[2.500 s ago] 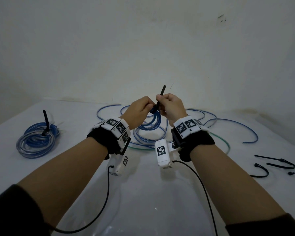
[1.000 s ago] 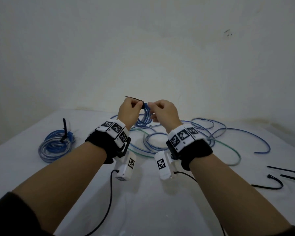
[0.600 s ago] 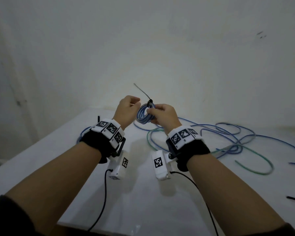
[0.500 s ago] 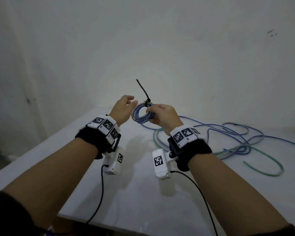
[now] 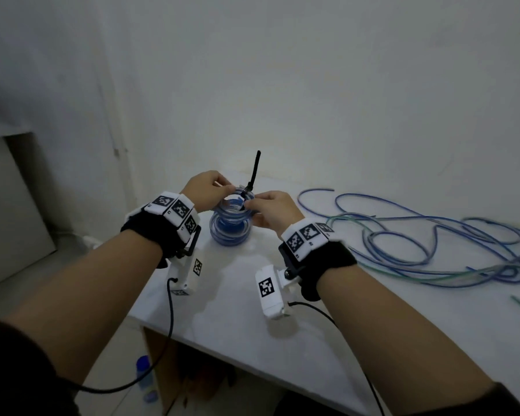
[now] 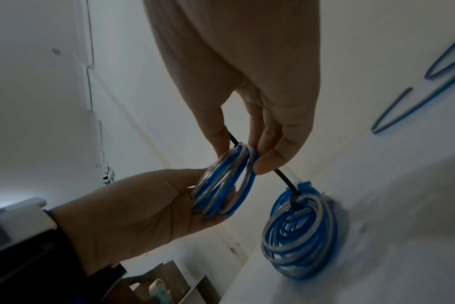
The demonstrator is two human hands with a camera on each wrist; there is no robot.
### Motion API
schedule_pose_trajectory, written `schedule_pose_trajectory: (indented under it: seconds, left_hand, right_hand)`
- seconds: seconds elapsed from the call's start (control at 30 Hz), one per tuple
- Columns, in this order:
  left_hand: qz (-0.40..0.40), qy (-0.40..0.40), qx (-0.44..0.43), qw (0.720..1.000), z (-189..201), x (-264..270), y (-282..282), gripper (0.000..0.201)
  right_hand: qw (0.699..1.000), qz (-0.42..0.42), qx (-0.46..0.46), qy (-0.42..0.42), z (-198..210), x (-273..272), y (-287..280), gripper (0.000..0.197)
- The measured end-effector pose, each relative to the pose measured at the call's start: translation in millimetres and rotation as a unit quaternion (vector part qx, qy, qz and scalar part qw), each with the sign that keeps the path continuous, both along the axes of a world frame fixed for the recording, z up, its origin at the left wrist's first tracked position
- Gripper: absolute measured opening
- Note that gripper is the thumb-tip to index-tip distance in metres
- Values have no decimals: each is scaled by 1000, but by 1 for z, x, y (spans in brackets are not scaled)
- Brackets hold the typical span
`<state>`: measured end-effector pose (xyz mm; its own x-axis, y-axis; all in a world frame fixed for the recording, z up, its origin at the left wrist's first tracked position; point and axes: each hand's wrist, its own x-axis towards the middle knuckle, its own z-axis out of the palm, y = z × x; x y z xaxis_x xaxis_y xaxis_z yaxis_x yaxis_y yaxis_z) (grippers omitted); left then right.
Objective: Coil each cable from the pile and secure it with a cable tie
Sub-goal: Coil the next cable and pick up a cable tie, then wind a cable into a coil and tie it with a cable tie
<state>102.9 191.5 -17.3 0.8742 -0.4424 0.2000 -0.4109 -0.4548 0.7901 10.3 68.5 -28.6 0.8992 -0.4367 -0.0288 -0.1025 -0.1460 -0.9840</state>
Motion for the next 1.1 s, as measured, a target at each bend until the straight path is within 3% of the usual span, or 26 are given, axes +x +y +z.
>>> schedule_pose_trajectory:
  seconds: [0.23, 0.33, 0.43, 0.57, 0.73, 0.9, 1.03, 1.1]
  left_hand:
    - [18, 63, 98, 993, -22, 15, 23, 11]
    - [35, 86, 94, 991, -25, 18, 20, 11]
    - [93, 29, 32, 995, -16, 25, 14, 20]
    - [122, -45, -141, 981, 17, 15, -7, 11]
    - [32, -111, -166, 979, 54, -14, -58, 9]
    - [-67, -85, -129, 986, 53, -43, -124, 12]
    - [-150, -70, -63, 984, 35, -72, -181, 10]
    - [-188, -71, -19, 979, 23, -83, -204, 5]
  right_hand:
    - [994, 1, -58, 92, -25, 30, 22, 13]
    - [992, -4, -67, 110, -33, 33, 23, 21]
    - [989, -4, -78, 122, -36, 33, 22, 21]
    - [990, 9, -38, 138, -35, 33, 9, 16]
    - [989, -24, -65, 134, -9, 10, -35, 16]
    - [974, -67, -151, 156, 3, -37, -112, 12]
    - [933, -125, -283, 184, -1, -85, -179, 11]
    - [889, -125, -365, 248, -6, -106, -208, 18]
